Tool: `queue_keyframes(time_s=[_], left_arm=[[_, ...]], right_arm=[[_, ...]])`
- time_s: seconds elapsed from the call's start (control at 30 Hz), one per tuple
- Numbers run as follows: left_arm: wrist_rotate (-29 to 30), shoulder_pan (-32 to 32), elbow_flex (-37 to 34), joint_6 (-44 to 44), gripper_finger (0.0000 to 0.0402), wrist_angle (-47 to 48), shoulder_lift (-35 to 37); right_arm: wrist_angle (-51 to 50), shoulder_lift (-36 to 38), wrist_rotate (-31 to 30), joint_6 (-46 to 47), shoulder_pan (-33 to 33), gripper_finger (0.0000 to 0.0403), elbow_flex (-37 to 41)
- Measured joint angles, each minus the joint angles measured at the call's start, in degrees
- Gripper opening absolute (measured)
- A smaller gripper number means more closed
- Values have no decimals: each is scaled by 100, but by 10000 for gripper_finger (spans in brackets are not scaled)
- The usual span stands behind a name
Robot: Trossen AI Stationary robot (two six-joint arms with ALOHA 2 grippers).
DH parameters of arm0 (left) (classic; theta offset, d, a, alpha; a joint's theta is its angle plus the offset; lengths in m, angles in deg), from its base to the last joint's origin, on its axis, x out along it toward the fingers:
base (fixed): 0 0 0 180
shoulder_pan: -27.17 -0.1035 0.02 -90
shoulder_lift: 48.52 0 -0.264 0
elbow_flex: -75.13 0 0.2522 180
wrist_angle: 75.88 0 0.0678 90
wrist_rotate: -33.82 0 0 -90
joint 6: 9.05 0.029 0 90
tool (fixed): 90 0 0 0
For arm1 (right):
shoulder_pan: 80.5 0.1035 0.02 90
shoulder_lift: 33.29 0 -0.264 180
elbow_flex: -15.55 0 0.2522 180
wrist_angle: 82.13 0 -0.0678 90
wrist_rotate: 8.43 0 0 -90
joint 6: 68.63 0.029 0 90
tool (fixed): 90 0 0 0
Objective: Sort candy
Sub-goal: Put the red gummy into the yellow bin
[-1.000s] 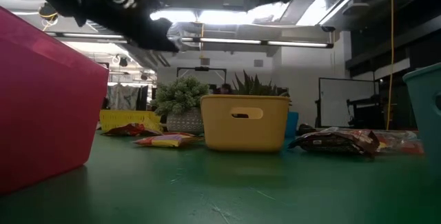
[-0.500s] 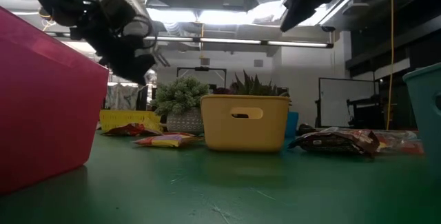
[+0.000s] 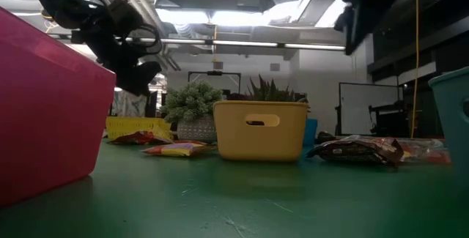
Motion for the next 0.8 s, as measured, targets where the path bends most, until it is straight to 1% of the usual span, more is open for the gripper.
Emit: queue_keyframes(time_s=[0.1, 0.23, 0.37, 0.57, 0.8], left_arm=[[-241, 2, 0, -112, 164, 112, 0], [-672, 2, 0, -114, 165, 180, 0], [-1002, 4, 0, -114, 165, 180, 0], [-1110, 65, 0, -123, 165, 179, 0], [-1140, 166, 0, -124, 165, 178, 0]], right_arm=[[-197, -2, 4, 248, 0, 170, 250], [-241, -4, 79, 589, 0, 170, 782], [-179, -4, 256, 660, 0, 170, 1345], [526, -4, 286, 791, 0, 170, 2064], [1344, -4, 286, 808, 0, 170, 2491]])
